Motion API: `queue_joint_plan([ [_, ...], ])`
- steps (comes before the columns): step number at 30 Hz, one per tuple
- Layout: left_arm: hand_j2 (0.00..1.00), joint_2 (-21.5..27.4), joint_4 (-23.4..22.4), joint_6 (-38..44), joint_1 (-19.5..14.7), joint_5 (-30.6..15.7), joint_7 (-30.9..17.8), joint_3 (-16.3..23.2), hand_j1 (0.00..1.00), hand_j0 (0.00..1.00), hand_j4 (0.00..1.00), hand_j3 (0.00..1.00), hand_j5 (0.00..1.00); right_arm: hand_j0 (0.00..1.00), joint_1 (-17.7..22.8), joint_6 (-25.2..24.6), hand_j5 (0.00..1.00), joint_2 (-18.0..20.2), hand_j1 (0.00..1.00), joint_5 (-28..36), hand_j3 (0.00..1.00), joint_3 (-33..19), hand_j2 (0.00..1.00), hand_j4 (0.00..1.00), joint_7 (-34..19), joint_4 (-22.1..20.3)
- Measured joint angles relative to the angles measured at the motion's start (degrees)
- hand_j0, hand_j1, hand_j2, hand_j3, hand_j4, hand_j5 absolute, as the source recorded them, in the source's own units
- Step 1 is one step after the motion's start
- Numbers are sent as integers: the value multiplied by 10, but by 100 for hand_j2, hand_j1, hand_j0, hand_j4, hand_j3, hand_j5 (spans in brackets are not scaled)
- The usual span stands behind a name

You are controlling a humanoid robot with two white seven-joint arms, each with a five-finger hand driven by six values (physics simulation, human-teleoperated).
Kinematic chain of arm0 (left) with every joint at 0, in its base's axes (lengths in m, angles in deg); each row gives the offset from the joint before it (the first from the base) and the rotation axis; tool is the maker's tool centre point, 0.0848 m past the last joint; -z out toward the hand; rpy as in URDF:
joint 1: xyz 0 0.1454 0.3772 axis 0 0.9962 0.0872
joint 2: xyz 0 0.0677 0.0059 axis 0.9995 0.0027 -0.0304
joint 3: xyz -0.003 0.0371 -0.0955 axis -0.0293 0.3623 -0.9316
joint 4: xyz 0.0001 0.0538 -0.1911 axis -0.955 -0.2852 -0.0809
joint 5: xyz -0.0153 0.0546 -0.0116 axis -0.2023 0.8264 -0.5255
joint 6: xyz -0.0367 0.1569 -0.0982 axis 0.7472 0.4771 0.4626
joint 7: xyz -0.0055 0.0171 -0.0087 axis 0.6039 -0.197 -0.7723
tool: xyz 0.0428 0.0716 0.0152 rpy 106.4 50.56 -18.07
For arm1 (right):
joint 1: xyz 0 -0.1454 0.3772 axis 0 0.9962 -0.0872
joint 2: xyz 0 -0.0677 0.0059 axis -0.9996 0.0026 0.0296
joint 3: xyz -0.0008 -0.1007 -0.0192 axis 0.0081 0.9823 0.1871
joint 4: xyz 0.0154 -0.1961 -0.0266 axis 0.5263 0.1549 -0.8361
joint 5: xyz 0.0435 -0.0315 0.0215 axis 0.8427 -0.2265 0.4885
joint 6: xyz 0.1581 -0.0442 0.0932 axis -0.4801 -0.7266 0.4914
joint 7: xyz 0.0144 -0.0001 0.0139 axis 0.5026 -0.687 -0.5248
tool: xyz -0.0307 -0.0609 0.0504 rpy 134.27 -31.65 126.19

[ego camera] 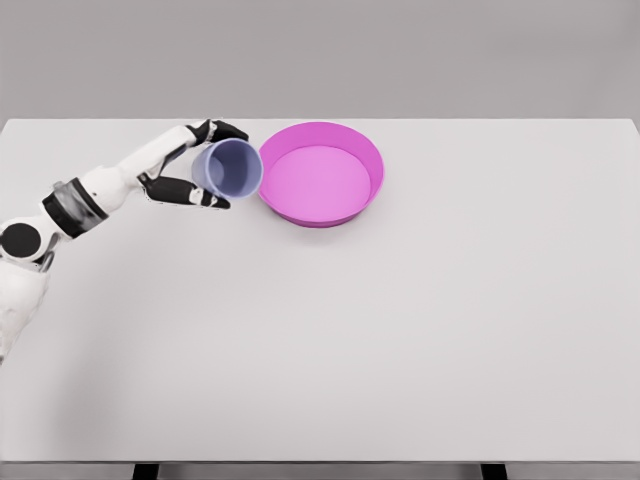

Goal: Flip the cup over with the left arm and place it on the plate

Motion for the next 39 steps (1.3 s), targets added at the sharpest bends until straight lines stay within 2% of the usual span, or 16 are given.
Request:
queue_joint_plan([
  [5, 63, -49, -2, 0, -4, 1, -3, 3, 63, 63, 63, 63, 63, 100, 0, 0, 100, 0, 100, 0, 100, 0, 100, 100, 0, 0],
  [9, 63, -88, -14, 0, -9, 24, -5, 4, 63, 63, 63, 63, 63, 100, 0, 0, 100, 0, 100, 0, 100, 0, 100, 100, 0, 0],
  [13, 63, -129, -59, 0, -32, 31, -9, 4, 63, 63, 63, 63, 63, 100, 0, 0, 100, 0, 100, 0, 100, 0, 100, 100, 0, 0],
  [19, 64, -176, -132, 0, -57, 67, -12, 4, 64, 64, 64, 64, 64, 100, 0, 0, 100, 0, 100, 0, 100, 0, 100, 100, 0, 0],
  [28, 64, -221, -206, 0, -106, 88, -12, 5, 64, 64, 64, 64, 64, 100, 0, 0, 100, 0, 100, 0, 100, 0, 100, 100, 0, 0],
  [32, 67, -229, -244, 0, -108, 94, -11, 4, 67, 67, 67, 67, 67, 100, 0, 0, 100, 0, 100, 0, 100, 0, 100, 100, 0, 0],
  [39, 71, -238, -273, 0, -120, 95, -7, -1, 71, 71, 71, 71, 71, 100, 0, 0, 100, 0, 100, 0, 100, 0, 100, 100, 0, 0],
])
